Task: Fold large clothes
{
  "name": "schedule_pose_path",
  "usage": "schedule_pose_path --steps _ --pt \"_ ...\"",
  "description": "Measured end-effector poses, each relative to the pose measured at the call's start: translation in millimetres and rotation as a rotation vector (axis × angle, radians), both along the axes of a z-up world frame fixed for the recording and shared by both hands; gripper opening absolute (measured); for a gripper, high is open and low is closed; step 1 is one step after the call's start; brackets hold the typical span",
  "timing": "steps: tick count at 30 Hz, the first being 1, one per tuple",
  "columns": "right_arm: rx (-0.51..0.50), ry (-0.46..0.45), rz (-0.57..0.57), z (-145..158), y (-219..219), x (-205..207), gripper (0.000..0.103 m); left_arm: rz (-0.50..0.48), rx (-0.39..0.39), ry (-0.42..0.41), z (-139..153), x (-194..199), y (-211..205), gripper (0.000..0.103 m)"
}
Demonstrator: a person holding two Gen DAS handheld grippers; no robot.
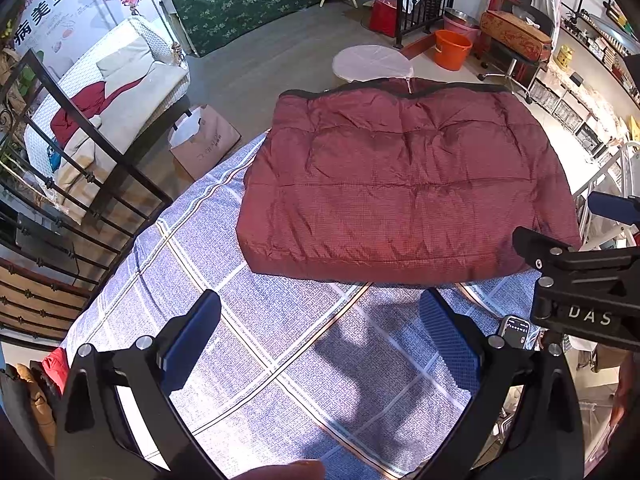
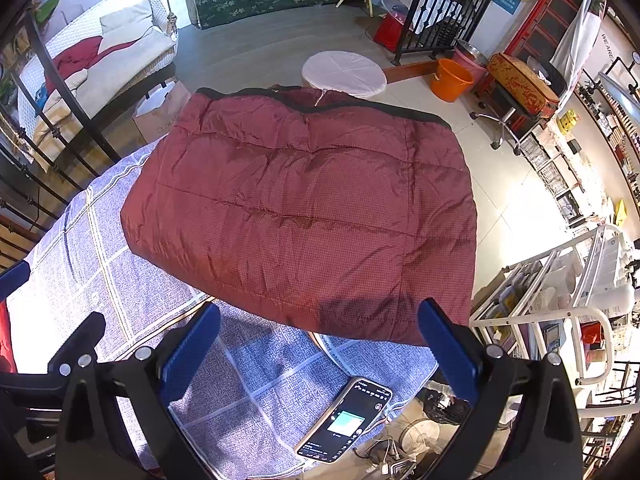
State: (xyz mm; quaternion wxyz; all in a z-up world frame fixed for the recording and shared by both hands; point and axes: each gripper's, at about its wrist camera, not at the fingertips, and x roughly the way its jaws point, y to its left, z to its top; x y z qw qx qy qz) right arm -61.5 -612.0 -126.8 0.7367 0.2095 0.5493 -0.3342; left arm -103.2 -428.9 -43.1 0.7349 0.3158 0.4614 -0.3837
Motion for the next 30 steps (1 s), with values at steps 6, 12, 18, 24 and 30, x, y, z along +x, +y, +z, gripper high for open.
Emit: schedule_pose_path --steps 6,12,18,24,30 --pt "0.001 0.000 0.001 0.2 0.5 -0.4 0.097 -0.006 -0.014 -0.005 1.3 -2.3 0.5 0.098" --pt "-0.004 0.003 0.000 -0.1 0.9 -0.7 0.097 -0.015 -0.082 -0.050 9.3 -4.2 5.3 0.098" --pt "-0.009 0.004 -0.003 -1.1 1.5 -4.2 0.097 0.026 -0.031 -0.014 3.4 5.3 2.2 0.098" --pt "-0.009 0.005 0.000 -1.0 2.1 -3.3 0.097 0.019 -0.022 -0.003 -0.6 5.7 2.7 0.098" --pt "-0.011 0.005 0.002 0.3 2.4 -2.4 0.097 0.014 -0.026 -0.001 -0.7 4.8 3.4 0.098"
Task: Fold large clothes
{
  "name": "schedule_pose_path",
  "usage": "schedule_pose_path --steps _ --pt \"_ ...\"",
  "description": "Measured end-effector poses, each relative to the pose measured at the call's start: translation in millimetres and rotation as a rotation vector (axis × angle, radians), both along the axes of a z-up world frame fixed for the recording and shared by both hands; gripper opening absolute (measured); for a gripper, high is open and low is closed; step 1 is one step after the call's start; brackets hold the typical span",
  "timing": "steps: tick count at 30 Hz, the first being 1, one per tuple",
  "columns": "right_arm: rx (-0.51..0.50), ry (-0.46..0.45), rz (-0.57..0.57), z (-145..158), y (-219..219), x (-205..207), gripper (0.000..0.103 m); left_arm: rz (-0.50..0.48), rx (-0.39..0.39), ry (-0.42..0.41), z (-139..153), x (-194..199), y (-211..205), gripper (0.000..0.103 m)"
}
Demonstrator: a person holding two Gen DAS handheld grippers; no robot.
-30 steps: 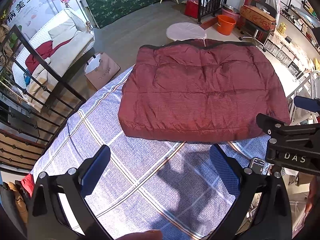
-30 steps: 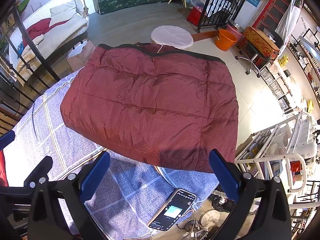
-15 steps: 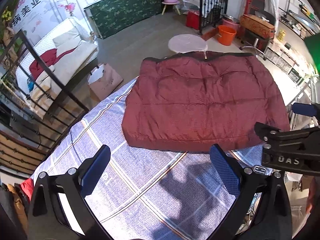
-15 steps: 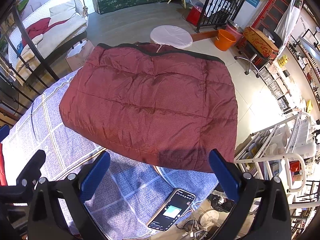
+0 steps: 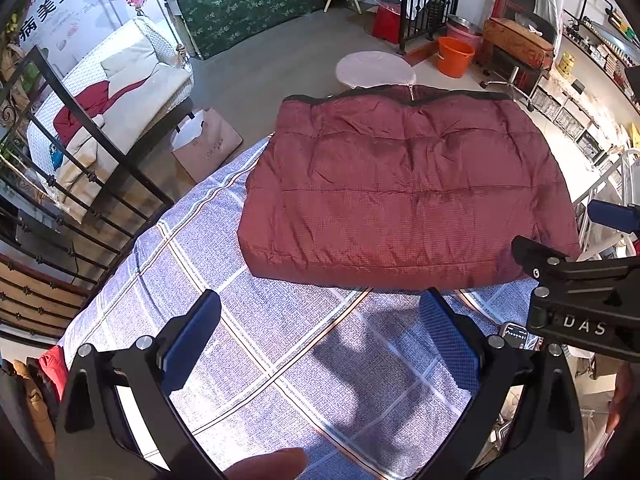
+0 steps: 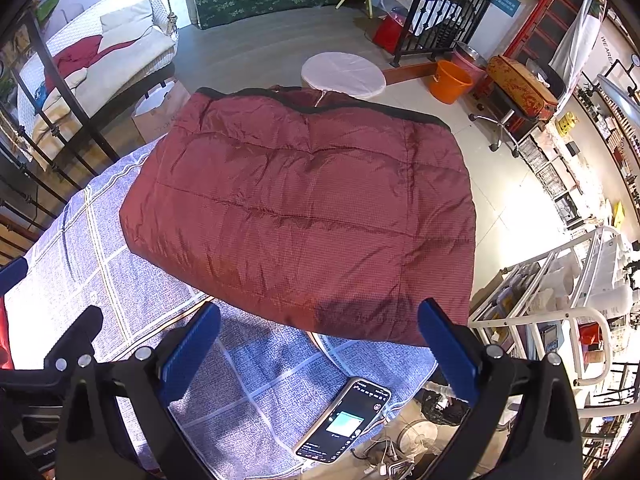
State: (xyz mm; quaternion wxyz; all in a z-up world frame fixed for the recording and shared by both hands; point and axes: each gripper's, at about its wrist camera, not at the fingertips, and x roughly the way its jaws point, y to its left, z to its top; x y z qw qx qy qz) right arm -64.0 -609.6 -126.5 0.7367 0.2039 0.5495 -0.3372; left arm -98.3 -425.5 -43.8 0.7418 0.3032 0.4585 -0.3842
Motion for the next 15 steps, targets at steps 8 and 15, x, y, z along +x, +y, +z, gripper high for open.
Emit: schedule_pose_path --steps 8,15 --pt "0.000 0.000 0.002 0.1 0.0 0.4 0.097 -0.003 -0.001 0.005 1.5 -0.9 0.0 0.098" --pt "0.000 0.000 0.002 0.8 0.1 0.4 0.097 -0.009 -0.001 0.004 1.8 -2.1 -0.6 0.098"
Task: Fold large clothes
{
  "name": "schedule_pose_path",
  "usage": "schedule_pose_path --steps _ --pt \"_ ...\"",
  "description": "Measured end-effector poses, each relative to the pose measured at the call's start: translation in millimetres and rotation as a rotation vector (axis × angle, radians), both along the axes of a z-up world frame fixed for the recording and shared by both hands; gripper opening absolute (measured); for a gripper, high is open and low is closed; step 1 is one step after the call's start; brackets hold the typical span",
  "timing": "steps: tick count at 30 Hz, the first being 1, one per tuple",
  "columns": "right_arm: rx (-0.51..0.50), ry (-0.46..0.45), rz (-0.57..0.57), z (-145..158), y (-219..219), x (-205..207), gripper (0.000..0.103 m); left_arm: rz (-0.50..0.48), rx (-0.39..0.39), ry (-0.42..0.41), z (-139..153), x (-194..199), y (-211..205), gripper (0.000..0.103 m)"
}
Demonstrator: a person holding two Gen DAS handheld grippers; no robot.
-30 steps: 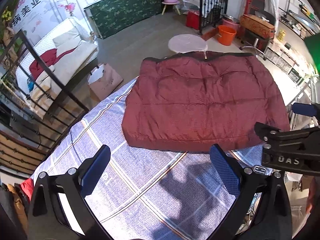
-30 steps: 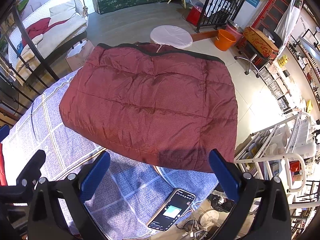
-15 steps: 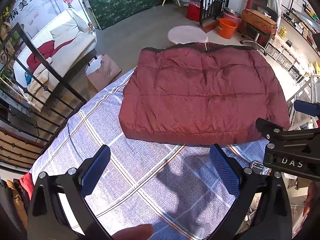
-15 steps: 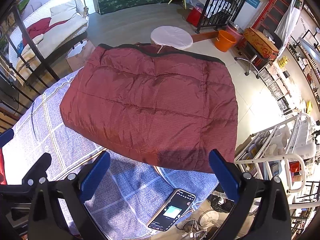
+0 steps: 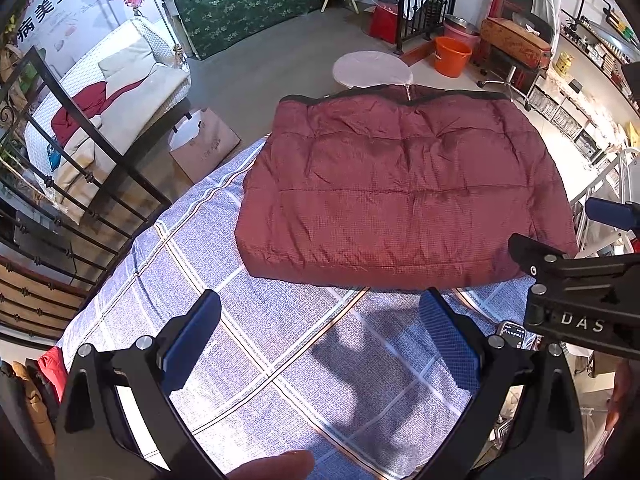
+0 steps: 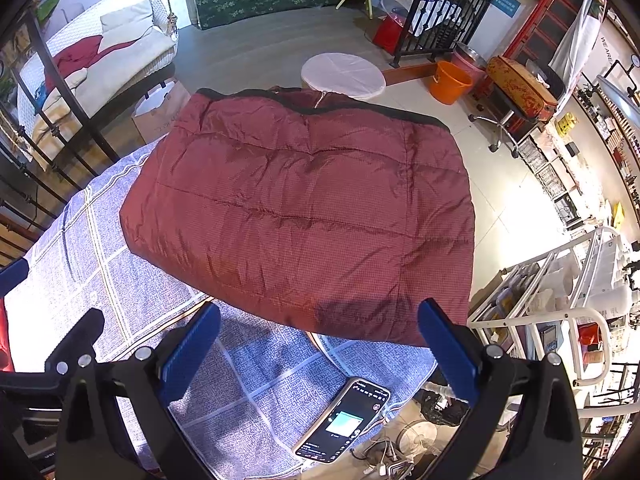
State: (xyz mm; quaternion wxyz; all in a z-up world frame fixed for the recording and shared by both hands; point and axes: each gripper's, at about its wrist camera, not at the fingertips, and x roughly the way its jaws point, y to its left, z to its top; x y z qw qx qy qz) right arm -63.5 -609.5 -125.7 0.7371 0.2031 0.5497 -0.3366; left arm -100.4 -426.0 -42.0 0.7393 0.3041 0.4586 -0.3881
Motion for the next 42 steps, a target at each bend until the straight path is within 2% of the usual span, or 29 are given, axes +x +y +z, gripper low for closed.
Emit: schedule_pose_path --steps 42 --pt "-0.046 -0.007 0.003 11.1 1.4 7.0 0.097 -0.002 -0.005 0.003 2.6 -0.2 -1.0 0.098"
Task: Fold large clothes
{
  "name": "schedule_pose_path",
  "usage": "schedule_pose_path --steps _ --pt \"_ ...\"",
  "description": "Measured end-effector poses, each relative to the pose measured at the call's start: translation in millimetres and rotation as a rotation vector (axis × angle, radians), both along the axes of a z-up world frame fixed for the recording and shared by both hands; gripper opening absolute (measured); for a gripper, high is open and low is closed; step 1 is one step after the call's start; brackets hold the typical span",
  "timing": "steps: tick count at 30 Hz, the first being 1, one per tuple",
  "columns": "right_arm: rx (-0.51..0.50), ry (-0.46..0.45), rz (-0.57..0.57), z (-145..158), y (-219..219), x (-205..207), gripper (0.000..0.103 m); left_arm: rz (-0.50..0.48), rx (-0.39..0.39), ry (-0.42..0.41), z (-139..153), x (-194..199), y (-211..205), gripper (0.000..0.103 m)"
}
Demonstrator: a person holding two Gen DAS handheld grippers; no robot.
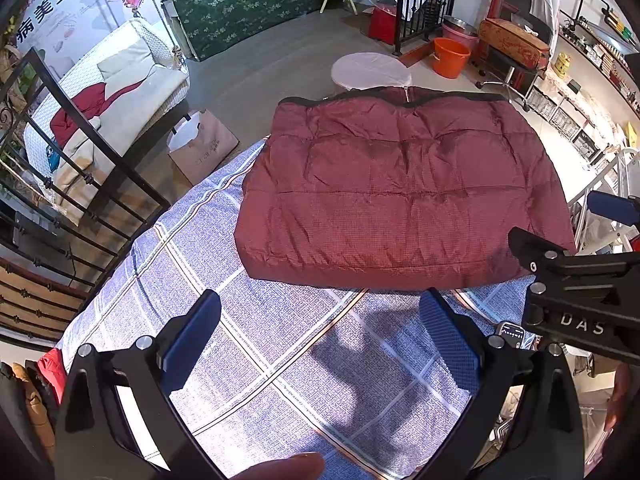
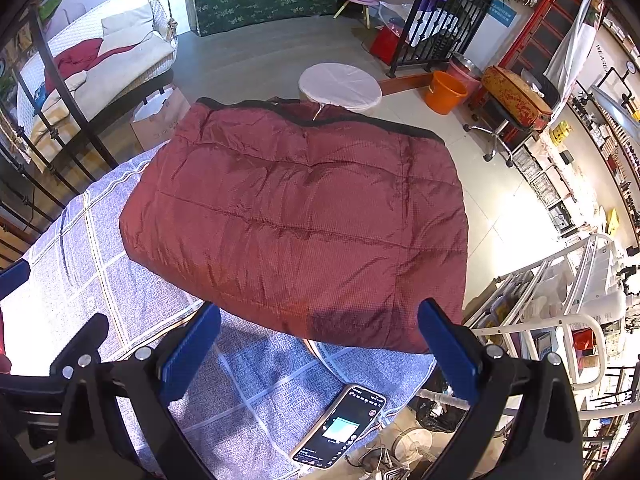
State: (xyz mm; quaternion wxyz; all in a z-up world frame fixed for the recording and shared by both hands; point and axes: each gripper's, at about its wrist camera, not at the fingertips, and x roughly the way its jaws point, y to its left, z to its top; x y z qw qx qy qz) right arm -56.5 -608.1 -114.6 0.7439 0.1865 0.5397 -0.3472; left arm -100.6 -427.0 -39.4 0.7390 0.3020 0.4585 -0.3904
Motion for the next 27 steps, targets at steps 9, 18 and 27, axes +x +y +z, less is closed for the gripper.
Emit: schedule_pose_path --steps 9,18,27 --pt "-0.105 -0.042 -0.007 17.3 10.0 -5.3 0.097 0.007 -0.012 -0.015 4.4 1.8 2.6 0.098" --pt "-0.146 -0.063 -0.001 25.1 18.3 -5.0 0.097 0.008 -0.016 -0.014 5.3 3.4 4.3 0.098" --pt "-0.163 -0.085 0.014 27.7 26.9 -3.7 0.097 0.024 -0.020 -0.010 5.9 5.8 8.0 0.098"
